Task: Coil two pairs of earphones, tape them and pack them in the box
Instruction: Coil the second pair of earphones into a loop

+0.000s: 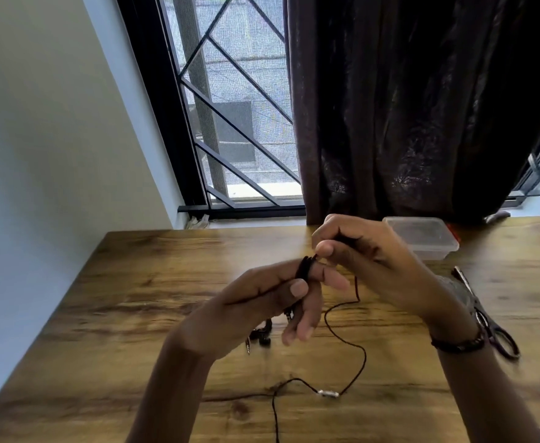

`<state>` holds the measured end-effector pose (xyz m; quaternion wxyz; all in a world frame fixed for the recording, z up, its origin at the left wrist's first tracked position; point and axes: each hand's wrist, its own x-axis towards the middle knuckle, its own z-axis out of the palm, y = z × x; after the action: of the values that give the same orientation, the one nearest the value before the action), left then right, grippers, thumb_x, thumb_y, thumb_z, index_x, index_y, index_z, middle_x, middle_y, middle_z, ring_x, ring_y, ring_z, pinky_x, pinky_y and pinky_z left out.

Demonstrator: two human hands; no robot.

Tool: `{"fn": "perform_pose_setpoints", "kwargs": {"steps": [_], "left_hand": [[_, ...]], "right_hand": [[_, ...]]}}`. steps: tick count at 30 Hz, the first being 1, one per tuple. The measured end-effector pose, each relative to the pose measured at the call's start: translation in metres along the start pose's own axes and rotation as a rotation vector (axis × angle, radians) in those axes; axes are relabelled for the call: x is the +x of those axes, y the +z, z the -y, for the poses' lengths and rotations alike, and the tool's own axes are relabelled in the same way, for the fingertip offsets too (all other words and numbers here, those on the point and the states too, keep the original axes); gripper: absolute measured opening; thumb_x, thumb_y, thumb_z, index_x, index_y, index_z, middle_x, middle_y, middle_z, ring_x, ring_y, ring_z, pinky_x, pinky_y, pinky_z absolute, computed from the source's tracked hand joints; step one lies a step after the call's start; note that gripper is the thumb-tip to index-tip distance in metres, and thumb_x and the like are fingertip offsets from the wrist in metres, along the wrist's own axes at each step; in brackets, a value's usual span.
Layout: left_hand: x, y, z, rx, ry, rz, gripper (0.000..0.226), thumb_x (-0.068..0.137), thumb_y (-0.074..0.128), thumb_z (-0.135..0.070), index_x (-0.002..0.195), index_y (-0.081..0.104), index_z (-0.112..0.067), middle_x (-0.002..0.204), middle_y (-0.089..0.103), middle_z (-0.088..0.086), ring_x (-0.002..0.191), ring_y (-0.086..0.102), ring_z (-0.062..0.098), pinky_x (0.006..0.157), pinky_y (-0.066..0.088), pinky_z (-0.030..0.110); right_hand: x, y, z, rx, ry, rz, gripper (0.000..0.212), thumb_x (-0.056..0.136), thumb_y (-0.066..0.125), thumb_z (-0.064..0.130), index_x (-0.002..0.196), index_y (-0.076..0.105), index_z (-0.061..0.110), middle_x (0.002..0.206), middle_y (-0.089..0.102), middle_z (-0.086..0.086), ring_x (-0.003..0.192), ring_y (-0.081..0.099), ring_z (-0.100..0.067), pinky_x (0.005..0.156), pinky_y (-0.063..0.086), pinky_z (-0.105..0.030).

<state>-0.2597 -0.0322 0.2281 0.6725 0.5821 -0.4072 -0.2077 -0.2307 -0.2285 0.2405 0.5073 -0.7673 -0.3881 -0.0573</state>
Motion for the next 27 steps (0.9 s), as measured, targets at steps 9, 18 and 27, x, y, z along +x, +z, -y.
{"fn": "perform_pose_setpoints", "kwargs": {"steps": [9, 18, 27], "left_hand": [[0.004, -0.006, 0.006, -0.105, 0.042, -0.075, 0.044, 0.095, 0.028, 0.004, 0.139, 0.035, 0.002, 0.104, 0.066, 0.0, 0.094, 0.063, 0.012, 0.086, 0.049, 0.025], [0.0, -0.019, 0.011, -0.003, -0.026, -0.199, 0.049, 0.095, 0.034, 0.005, 0.142, 0.031, -0.004, 0.134, 0.057, 0.013, 0.124, 0.054, 0.023, 0.096, 0.045, 0.025], [0.001, -0.022, 0.019, 0.079, -0.043, -0.149, 0.057, 0.095, 0.032, 0.011, 0.147, 0.015, -0.001, 0.147, 0.042, 0.015, 0.137, 0.04, 0.024, 0.109, 0.035, 0.03]], "right_hand": [[-0.021, 0.053, -0.025, 0.396, 0.15, -0.21, 0.029, 0.089, 0.052, 0.057, 0.097, 0.065, 0.033, 0.08, 0.058, -0.016, 0.072, 0.051, -0.027, 0.064, 0.048, -0.042], [-0.042, 0.072, -0.018, -0.001, 0.218, -0.231, 0.024, 0.099, 0.041, 0.042, 0.088, 0.059, 0.03, 0.059, 0.051, -0.006, 0.048, 0.044, -0.021, 0.046, 0.035, -0.038], [-0.044, 0.06, 0.001, -0.306, 0.247, -0.13, 0.025, 0.095, 0.043, 0.046, 0.089, 0.057, 0.026, 0.065, 0.057, 0.005, 0.059, 0.051, -0.015, 0.055, 0.041, -0.03]]}}
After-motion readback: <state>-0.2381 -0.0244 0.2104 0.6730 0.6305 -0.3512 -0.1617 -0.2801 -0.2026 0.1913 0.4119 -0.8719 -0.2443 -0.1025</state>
